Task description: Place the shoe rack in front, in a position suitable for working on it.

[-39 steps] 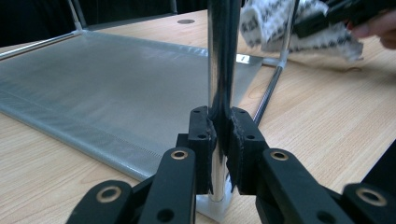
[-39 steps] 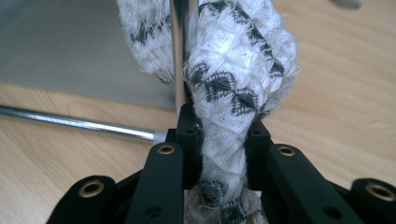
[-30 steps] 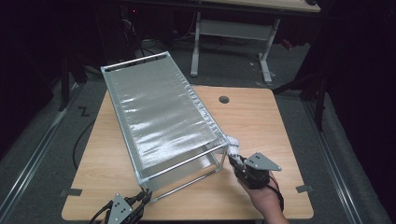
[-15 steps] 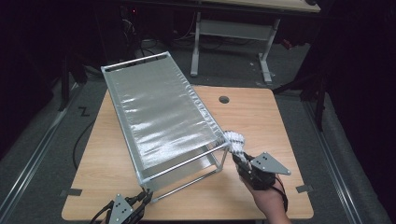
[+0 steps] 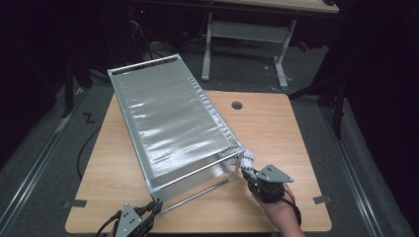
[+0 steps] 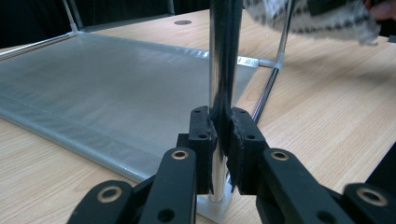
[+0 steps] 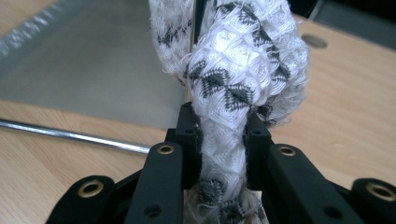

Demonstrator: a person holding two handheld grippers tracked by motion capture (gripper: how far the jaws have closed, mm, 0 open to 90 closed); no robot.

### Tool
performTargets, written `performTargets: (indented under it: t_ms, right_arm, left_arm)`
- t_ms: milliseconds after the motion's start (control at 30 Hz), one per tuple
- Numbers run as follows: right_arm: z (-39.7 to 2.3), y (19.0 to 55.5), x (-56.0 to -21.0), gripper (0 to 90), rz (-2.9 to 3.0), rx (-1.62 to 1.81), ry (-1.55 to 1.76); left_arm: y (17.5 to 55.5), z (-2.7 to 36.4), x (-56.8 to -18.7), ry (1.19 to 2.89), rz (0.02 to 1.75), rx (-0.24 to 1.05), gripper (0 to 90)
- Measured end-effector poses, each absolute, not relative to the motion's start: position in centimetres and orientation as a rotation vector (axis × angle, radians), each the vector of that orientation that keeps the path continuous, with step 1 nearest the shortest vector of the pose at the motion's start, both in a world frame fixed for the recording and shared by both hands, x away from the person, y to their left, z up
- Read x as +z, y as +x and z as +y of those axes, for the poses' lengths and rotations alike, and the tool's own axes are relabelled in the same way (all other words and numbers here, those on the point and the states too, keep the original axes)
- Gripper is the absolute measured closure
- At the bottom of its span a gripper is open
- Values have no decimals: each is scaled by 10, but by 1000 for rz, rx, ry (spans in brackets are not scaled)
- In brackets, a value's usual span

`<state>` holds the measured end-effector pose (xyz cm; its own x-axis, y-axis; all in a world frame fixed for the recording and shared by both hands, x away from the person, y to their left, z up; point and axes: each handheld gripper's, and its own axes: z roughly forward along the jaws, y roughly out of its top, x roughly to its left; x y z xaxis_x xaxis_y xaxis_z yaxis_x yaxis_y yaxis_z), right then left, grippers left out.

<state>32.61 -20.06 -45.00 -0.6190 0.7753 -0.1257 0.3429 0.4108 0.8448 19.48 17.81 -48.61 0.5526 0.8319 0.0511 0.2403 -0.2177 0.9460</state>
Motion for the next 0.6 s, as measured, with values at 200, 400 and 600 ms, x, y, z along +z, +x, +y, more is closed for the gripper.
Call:
performTargets:
  t_ms: [200, 400, 600]
  right_arm:
    - [-191, 338, -475, 749, 2262, 977, 974]
    - [-183, 345, -493, 749, 2327, 901, 1010]
    - [-188, 344, -486, 747, 2283, 929, 1016]
  left_arm:
    - [199, 176, -487, 1734, 893, 700, 807]
    - [200, 175, -488, 1730, 888, 706, 807]
    - [201, 175, -487, 1735, 889, 712, 806]
